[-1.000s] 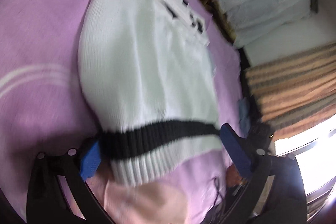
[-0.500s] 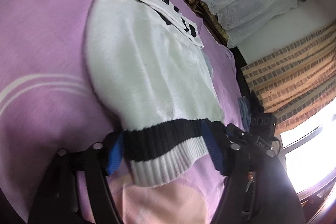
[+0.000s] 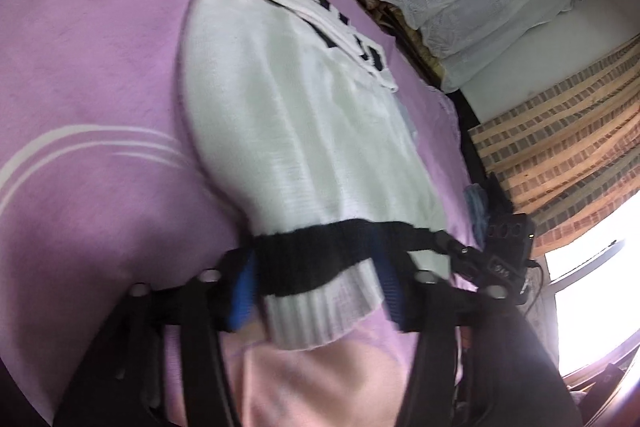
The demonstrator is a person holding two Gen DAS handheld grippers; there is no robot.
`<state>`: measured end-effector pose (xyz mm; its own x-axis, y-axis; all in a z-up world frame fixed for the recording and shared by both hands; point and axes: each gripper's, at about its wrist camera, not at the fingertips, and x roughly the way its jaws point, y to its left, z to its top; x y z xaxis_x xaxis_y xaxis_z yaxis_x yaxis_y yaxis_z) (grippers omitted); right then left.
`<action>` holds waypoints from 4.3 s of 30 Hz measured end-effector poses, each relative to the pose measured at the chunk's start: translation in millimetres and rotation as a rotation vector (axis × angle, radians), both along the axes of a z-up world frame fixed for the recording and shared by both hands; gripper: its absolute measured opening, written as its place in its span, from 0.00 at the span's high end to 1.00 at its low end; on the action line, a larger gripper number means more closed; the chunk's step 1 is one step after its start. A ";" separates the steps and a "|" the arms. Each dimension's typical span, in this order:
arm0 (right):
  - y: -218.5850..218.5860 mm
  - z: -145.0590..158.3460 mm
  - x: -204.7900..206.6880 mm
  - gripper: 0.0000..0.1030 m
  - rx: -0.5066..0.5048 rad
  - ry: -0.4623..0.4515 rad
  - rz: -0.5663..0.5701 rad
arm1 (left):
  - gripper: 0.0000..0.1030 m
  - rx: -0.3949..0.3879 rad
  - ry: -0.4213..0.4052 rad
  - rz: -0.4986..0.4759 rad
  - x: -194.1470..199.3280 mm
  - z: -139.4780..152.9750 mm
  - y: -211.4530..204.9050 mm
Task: Fold small clothes
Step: 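Grasp the striped hem with the right gripper while the left gripper grasps it too, then lift the hem with both grippers and fold it over toward the collar, then lower the hem onto the sweater and open both grippers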
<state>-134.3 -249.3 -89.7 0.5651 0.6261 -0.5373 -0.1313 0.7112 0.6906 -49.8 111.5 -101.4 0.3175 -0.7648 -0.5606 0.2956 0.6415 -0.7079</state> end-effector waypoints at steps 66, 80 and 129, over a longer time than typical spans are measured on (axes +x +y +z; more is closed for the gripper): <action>-9.4 89.0 316.9 0.80 -0.155 -0.224 -0.298 | 0.79 0.109 -0.235 0.302 290.9 78.9 -30.6; -15.6 46.3 343.7 0.57 -0.168 -0.103 -0.280 | 0.71 0.157 -0.163 0.305 312.5 44.3 -32.3; 30.4 46.9 369.2 0.47 -0.414 -0.075 -0.199 | 0.10 0.491 -0.215 0.251 334.3 41.9 -71.2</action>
